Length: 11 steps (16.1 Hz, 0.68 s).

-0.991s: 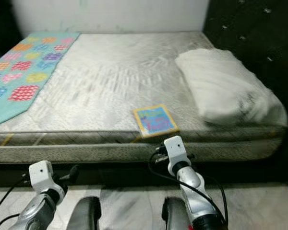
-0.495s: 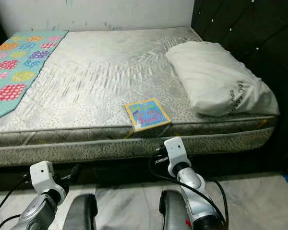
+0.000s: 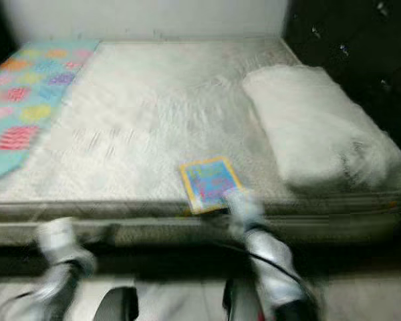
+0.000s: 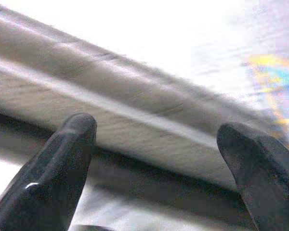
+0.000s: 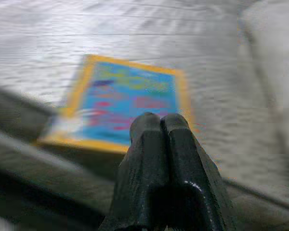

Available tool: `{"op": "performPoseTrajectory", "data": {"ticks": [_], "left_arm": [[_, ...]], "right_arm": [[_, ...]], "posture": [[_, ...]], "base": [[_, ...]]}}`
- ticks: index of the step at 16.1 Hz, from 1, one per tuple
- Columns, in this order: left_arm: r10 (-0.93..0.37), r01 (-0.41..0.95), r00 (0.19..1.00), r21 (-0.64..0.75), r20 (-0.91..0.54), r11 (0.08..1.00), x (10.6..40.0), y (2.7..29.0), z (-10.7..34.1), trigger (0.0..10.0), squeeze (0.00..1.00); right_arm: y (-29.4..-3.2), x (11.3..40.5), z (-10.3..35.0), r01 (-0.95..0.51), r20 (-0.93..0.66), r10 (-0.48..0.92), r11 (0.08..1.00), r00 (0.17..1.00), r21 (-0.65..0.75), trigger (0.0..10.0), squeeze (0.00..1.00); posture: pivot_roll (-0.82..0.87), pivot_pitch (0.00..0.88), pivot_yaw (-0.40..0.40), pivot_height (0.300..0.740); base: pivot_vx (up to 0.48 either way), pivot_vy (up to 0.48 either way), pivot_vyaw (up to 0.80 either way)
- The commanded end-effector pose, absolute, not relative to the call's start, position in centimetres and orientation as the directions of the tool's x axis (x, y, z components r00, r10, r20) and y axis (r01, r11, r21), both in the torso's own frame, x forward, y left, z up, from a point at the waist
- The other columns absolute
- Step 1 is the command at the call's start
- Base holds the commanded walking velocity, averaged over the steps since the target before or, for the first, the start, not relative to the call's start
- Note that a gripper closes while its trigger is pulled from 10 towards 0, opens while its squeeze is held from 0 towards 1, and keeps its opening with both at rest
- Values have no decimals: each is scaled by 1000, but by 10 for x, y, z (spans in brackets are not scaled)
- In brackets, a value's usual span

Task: Clean up the room

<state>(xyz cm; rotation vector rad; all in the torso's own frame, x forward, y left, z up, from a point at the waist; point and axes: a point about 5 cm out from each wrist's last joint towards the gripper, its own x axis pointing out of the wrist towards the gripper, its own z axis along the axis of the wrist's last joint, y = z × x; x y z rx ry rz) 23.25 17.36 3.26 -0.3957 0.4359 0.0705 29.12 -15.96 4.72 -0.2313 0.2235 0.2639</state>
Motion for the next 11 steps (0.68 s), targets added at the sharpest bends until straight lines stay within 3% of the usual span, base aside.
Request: {"op": "performPoseTrajectory", "data": {"ticks": [1, 2, 6, 9, 11], "left_arm": [[36, -194, 893, -312, -449, 930, 226, 192, 29, 10000, 0], [36, -196, 891, -312, -452, 930, 226, 192, 29, 10000, 0], [59, -222, 876, -293, -478, 930, 225, 193, 25, 10000, 0], [30, -220, 833, -282, -552, 934, 223, 188, 14, 10000, 0], [-30, -168, 821, -291, -570, 942, 224, 179, 11, 10000, 0]], "right_arm": [[-142, 295, 52, -316, -223, 275, 933, 935, -174, 10000, 0], [-142, 295, 52, -315, -224, 273, 933, 935, -176, 10000, 0], [-145, 294, 49, -330, -251, 276, 920, 928, -212, 10000, 0], [-148, 293, 39, -396, -363, 270, 853, 892, -339, 10000, 0], [-161, 303, 45, -337, -356, 189, 843, 915, -420, 10000, 0]], "posture": [[2, 0, 25, 519], [2, 0, 25, 519], [5, 0, 23, 519], [8, 0, 18, 519], [9, 0, 12, 519]], "base": [[454, 0, 0], [405, 0, 0], [0, 0, 0], [0, 0, 0], [0, 0, 0]]}}
